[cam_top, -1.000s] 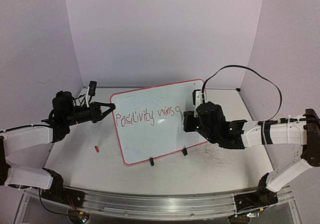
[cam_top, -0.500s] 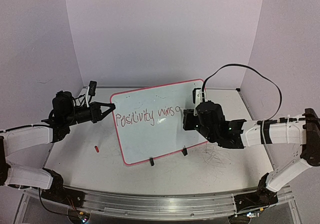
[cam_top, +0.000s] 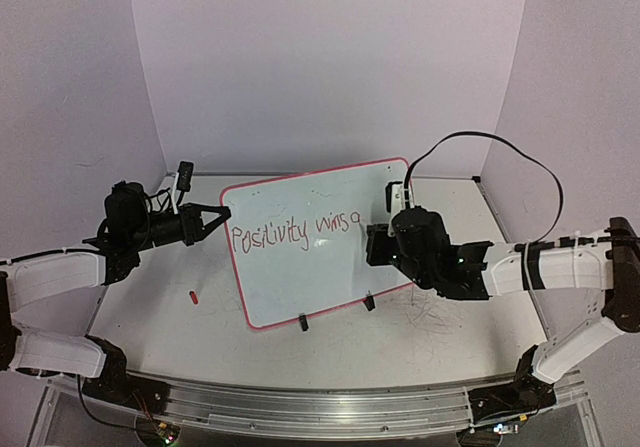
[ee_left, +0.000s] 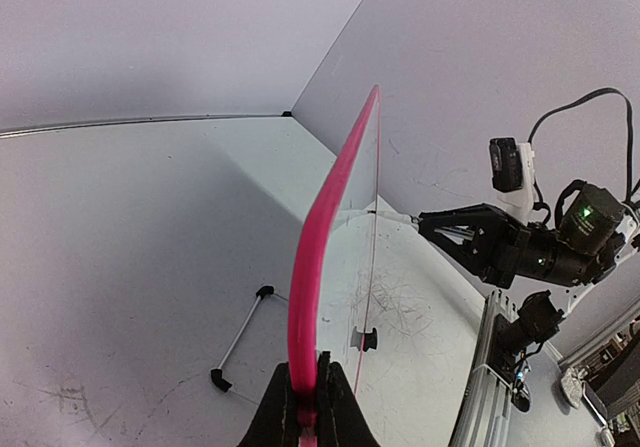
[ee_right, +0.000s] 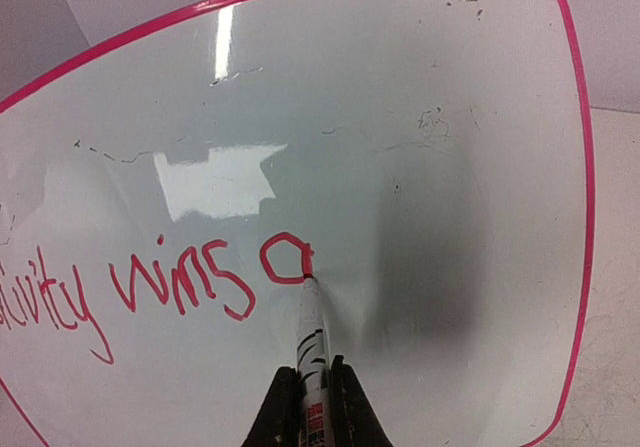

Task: Write a sentence on the whiteboard

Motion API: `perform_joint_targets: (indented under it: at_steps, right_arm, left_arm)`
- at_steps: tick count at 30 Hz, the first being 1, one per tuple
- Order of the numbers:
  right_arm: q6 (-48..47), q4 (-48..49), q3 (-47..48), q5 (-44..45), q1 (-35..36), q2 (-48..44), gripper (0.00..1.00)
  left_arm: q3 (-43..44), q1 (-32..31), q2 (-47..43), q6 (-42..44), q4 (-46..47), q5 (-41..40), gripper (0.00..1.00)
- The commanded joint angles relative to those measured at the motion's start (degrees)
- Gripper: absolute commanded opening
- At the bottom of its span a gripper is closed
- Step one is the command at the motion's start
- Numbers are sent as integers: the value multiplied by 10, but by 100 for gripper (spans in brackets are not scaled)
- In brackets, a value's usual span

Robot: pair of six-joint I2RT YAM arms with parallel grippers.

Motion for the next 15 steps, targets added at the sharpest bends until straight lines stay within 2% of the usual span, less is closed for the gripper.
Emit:
perform_joint_targets:
  at_steps: [1,5,8,15]
  right_arm:
    - [0,-15,2,21,0,-22,0]
    - [-16,-14,9,33,0,-49,0]
    - [-30,7,7,9,-3,-67,0]
    - [-49,28,35,-11,-16,-27,0]
  left_arm:
    - [6,-7,-3,31,-2,1,0]
    - [6,-6,-1,30,-2,1,0]
    - [7,-6,-1,31,-3,1,0]
    - [9,-7,2,31,-3,4,0]
